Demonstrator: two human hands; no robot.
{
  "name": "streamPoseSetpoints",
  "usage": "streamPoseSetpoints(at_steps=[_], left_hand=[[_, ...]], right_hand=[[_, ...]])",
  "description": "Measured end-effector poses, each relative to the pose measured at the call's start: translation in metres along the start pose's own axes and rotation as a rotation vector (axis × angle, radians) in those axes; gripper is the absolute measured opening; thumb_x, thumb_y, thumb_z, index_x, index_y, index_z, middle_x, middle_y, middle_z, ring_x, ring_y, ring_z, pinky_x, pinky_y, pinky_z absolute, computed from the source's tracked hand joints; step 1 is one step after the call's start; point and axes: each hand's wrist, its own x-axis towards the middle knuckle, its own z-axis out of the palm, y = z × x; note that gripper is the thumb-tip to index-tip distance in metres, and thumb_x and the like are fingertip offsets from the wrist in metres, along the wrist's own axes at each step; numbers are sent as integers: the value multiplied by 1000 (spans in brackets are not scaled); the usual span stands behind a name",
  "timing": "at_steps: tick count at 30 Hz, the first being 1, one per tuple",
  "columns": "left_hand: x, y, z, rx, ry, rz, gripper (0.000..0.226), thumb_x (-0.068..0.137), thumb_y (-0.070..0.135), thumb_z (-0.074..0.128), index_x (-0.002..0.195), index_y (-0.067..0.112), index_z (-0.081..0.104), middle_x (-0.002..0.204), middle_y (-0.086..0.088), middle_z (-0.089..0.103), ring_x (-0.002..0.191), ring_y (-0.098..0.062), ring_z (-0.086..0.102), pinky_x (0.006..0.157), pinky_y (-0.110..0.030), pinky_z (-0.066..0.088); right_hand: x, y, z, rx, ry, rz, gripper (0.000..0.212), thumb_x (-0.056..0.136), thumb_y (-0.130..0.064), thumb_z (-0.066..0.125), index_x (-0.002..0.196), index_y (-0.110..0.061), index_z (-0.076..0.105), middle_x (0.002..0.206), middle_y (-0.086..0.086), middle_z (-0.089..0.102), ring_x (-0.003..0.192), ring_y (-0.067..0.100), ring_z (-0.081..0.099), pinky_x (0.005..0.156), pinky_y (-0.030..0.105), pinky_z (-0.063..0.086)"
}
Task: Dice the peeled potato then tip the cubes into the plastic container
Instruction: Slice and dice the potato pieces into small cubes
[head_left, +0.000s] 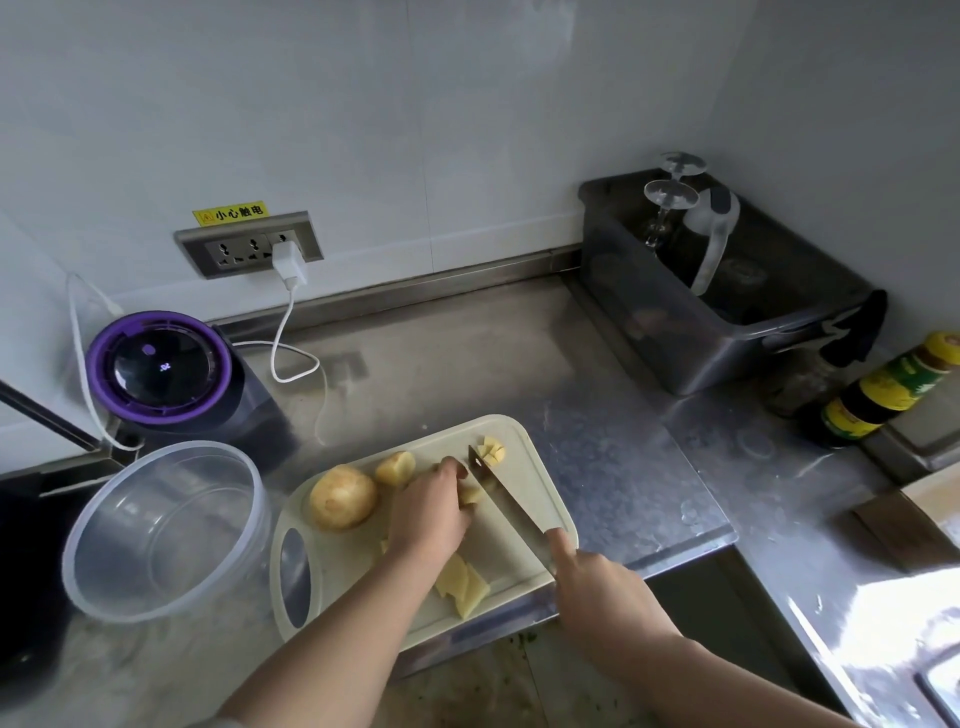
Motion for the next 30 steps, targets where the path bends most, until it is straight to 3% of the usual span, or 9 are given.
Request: streamPoseSetpoints(at_steps=[8, 15, 18, 24, 27, 30], left_hand=[[-2, -4, 0, 39, 18, -18, 18, 88, 28, 57, 104, 21, 61, 111, 2, 63, 102, -21, 62, 85, -30, 45], [-1, -3, 0, 60, 22, -28, 17, 89, 30, 56, 102, 21, 62, 108, 1, 65, 102, -22, 62, 85, -31, 46], [-1, -2, 0, 65, 13, -37, 16, 89, 29, 57, 102, 21, 62, 108, 1, 66, 103, -22, 62, 85, -30, 46], [-1, -1, 0, 56, 5, -47, 19, 86, 13, 54, 103, 17, 62, 108, -1, 65, 101, -25, 62, 82, -30, 46], [1, -1, 0, 41, 2, -47, 17, 86, 19, 56, 103, 19, 61, 107, -1, 65, 100, -23, 63, 79, -30, 46], [7, -1, 0, -16, -10, -79, 18, 89, 26, 56, 105, 24, 63, 105, 1, 67, 99, -21, 65, 74, -27, 48]], right_hand=[[-1, -7, 6, -7, -2, -23, 40, 89, 2, 39, 122, -19, 32, 69, -3, 40, 68, 21, 51, 62, 32, 41], [0, -8, 6, -15, -9, -41, 44, 88, 4, 44, 124, -19, 33, 68, -3, 41, 61, 17, 48, 56, 29, 42], [3, -10, 9, -33, -22, -45, 46, 89, 4, 44, 128, -17, 31, 69, -3, 39, 57, 14, 44, 49, 24, 35], [9, -13, 12, -2, -70, -21, 52, 96, -3, 47, 140, -19, 25, 69, -5, 39, 73, 17, 57, 69, 30, 50], [5, -8, 5, -15, -42, -28, 36, 92, 2, 41, 119, -20, 31, 70, -4, 40, 70, 22, 55, 65, 34, 47], [-1, -1, 1, -48, 11, -49, 32, 89, 5, 34, 103, -22, 24, 74, -1, 43, 63, 24, 46, 62, 32, 38]])
